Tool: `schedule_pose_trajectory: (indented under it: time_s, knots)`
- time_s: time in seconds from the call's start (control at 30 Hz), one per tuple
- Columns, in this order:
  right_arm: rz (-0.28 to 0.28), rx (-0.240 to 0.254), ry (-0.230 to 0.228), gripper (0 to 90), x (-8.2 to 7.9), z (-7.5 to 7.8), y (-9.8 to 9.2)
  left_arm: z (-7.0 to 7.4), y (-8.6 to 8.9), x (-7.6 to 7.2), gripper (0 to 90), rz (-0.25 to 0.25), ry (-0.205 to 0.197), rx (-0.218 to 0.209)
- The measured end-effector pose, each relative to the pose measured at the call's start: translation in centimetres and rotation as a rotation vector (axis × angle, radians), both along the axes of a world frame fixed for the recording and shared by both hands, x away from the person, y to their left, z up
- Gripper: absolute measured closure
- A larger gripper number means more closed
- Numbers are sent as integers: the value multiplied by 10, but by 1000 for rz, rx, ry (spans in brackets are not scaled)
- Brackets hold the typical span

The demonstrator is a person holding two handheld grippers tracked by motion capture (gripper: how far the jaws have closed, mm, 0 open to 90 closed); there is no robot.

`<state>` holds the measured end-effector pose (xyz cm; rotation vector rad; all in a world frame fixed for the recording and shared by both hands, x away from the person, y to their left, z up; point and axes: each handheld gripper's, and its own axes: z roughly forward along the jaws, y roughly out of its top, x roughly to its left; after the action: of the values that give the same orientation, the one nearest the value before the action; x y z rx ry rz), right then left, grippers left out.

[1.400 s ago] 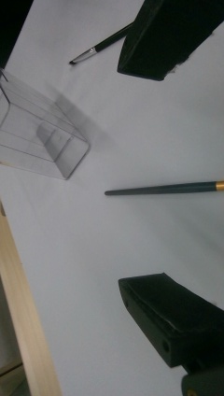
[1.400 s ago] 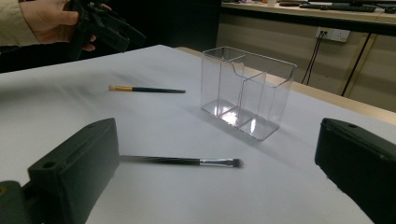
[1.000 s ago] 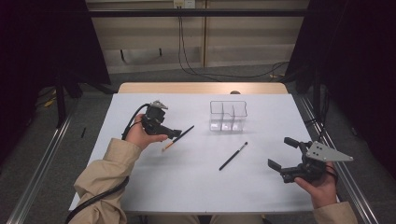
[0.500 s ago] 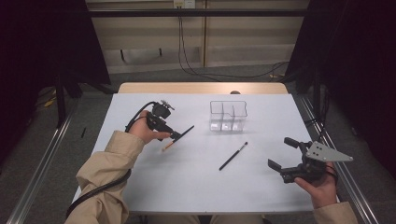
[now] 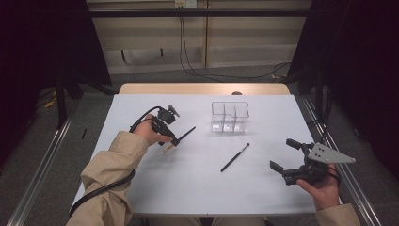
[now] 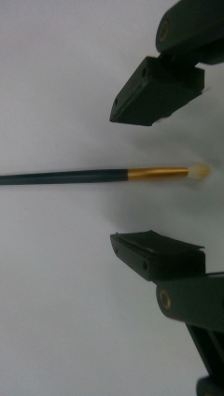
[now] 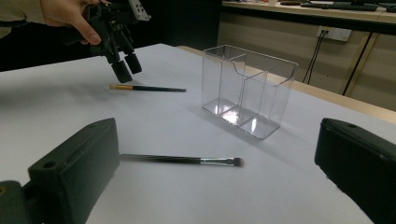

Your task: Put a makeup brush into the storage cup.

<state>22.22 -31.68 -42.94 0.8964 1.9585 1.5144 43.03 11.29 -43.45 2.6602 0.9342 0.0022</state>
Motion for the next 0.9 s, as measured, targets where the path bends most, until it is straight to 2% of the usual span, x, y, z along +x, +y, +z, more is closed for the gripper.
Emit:
schedule_pose_trajectory:
  time_s: [0.13, 0.43, 0.67, 0.73, 0.83, 0.9]
  knots:
    - [1, -3, 0, 0, 0, 0, 1, -3, -2, 1, 417, -12, 22, 34]
    - [3, -1, 4, 0, 0, -1, 0, -11, -9, 1, 522, -40, 64, 74]
    - [3, -5, 2, 0, 0, -1, 0, -12, -12, 0, 588, -61, 41, 114]
    - [7, -6, 0, 0, 0, -1, 1, -12, -13, -1, 637, -74, 27, 130]
    - [8, -9, -1, 0, 1, -1, 1, -11, -16, -2, 744, -63, 42, 131]
    - [9, -9, -1, 0, 1, -1, 1, -11, -18, -3, 775, -70, 48, 138]
